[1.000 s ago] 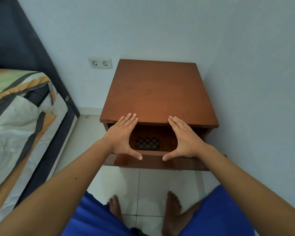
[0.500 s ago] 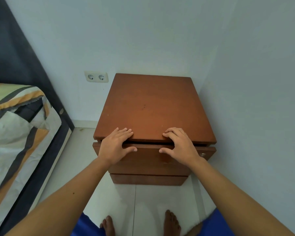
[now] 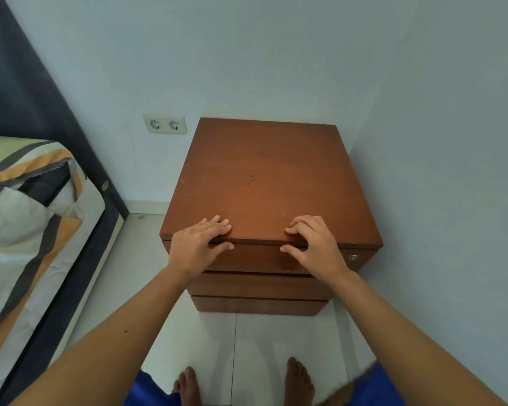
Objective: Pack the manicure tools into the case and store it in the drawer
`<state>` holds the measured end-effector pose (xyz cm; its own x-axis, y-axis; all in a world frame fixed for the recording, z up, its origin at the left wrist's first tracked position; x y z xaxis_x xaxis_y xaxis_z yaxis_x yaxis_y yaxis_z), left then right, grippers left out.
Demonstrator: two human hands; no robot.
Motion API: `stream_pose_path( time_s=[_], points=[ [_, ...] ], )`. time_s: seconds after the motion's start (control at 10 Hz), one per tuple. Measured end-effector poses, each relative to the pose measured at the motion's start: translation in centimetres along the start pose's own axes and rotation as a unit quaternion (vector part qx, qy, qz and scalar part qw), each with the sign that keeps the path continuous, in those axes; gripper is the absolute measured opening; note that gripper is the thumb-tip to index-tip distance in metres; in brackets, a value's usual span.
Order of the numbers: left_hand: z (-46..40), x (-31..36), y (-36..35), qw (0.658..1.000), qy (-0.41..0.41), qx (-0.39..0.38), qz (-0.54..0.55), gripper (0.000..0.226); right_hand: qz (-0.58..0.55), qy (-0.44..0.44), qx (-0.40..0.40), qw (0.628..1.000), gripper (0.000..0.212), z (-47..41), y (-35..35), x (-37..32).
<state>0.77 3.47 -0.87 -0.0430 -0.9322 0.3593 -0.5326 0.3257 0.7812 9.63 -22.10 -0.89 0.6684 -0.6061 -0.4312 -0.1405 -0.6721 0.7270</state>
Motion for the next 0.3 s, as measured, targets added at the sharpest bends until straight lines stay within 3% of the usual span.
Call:
stream_pose_path(
  time_s=[0.3],
  points=[
    [-2.0, 0.2, 0.7, 1.000, -0.013, -0.009, 0.012, 0.043, -0.050, -0.038, 0.014, 0.998, 0.031, -1.2, 0.4, 0.1]
  ],
)
Point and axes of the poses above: each hand's wrist, its own z-axis away from the middle knuckle, its own y-axis out of the back of the hand, x = y × z, the point moved 7 cm from there along -z, towards the middle knuckle, and after that the axes turned 11 degrees about x, right-handed, at the moved point
